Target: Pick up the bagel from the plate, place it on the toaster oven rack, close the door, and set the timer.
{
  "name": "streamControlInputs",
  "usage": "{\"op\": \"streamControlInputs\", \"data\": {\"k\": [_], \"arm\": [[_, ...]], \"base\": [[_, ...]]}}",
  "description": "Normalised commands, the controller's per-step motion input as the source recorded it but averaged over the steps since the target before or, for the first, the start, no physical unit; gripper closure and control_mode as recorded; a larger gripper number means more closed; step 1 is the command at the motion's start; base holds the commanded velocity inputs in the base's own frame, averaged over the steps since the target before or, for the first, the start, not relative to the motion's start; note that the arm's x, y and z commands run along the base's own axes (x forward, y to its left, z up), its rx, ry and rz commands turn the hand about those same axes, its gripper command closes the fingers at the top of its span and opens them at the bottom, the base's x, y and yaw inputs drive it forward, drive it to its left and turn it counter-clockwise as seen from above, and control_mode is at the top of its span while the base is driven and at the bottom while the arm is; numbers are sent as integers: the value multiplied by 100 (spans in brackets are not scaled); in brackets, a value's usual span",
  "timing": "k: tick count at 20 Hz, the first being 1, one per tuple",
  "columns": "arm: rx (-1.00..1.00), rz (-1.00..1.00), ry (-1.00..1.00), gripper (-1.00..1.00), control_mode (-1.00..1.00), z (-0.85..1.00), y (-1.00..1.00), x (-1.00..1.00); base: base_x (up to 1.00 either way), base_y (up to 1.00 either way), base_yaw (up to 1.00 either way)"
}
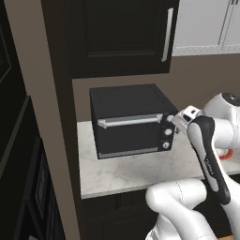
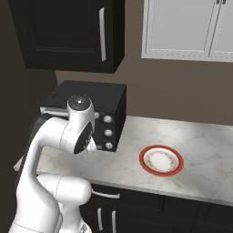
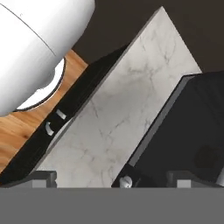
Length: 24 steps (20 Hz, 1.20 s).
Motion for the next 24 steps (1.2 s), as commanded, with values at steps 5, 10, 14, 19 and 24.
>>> {"op": "streamControlInputs", "data": {"k": [5,10,14,19,24], "arm": [[-43,34,-18,-100,-100,0,0,0],[-28,31,-30,-100,-100,-2,0,0],[-10,24,-16,-100,-100,-2,0,0],[-2,14,3,-100,-100,0,0,12],[-16,18,19,-100,-100,-20,0,22]], "base": [[0,0,0],[0,0,0],[0,0,0],[0,0,0],[0,0,0]]}}
